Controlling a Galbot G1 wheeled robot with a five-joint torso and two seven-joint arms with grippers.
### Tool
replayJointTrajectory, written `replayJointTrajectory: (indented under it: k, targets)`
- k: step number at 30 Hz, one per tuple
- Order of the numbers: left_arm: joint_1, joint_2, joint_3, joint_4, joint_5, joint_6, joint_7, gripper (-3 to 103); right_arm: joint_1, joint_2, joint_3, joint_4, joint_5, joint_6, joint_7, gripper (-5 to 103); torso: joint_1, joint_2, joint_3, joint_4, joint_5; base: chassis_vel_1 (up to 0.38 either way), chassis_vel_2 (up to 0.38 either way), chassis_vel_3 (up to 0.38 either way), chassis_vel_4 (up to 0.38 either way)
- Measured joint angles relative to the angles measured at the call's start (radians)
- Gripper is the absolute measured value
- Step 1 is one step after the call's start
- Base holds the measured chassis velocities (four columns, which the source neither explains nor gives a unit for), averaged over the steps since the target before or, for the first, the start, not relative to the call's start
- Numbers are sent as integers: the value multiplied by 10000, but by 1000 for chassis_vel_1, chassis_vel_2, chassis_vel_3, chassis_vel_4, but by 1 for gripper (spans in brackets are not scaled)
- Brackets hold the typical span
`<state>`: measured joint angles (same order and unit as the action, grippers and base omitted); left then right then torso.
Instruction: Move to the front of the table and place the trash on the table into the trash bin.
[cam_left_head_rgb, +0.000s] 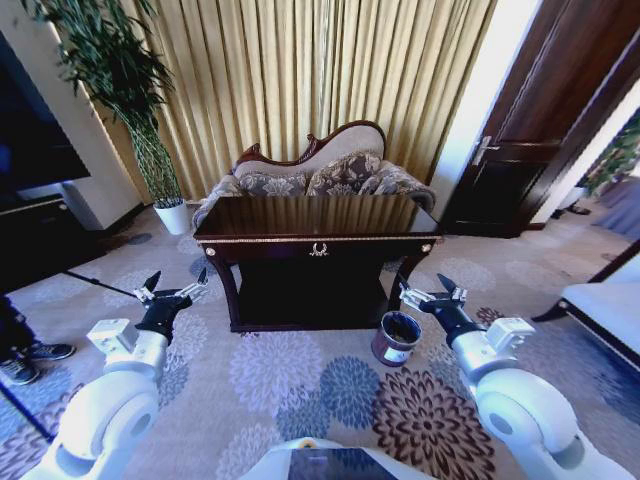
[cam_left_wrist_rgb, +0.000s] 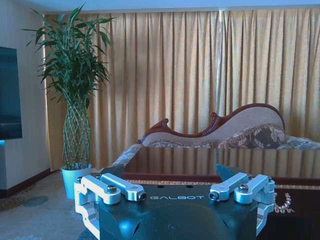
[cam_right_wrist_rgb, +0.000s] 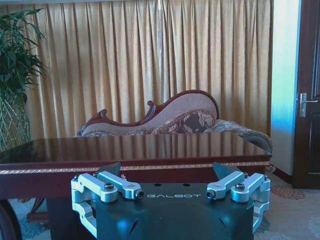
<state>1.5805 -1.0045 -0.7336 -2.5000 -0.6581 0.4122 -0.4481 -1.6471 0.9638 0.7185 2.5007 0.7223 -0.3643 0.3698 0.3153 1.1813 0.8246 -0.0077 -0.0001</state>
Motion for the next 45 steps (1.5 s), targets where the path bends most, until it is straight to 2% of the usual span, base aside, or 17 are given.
replayJointTrajectory:
  k: [16, 18, 25, 33, 35, 39, 45]
  targets:
    - [-4, -17, -14, 0, 3, -13, -2, 100, 1, 47, -39, 1, -40, 17, -11, 100, 5, -4, 3, 1, 5, 226, -212, -211, 221]
    - [-4, -20, -8, 1, 5, -12, -7, 100, 0, 52, -40, 0, -43, 27, -12, 100, 3, -3, 2, 7, -4, 238, -254, -211, 272]
    - [-5, -38, -7, 1, 13, -13, -9, 100, -17, 60, -34, -5, -71, 37, -13, 100, 4, -3, 3, 1, 2, 231, -229, -230, 222]
    - [13, -99, 2, 0, 19, -13, -13, 100, -134, 228, -81, -67, -291, 345, -22, 100, -2, 0, 0, 2, 2, 177, -180, -159, 208]
    - [30, -128, 8, -1, 21, -14, -13, 100, -168, 262, -82, -78, -308, 376, -22, 100, -6, 4, -3, -3, 6, 91, -90, -132, 66]
    - [37, -164, 14, 1, 23, -14, -54, 100, -170, 276, -73, -85, -318, 389, -23, 100, 1, -1, 2, 5, -5, 16, -11, -11, 2]
    - [51, -228, 15, 0, 27, -49, -151, 100, -172, 338, -57, -57, -369, 391, 13, 100, 11, -7, 6, 3, 0, 1, 8, -1, -8]
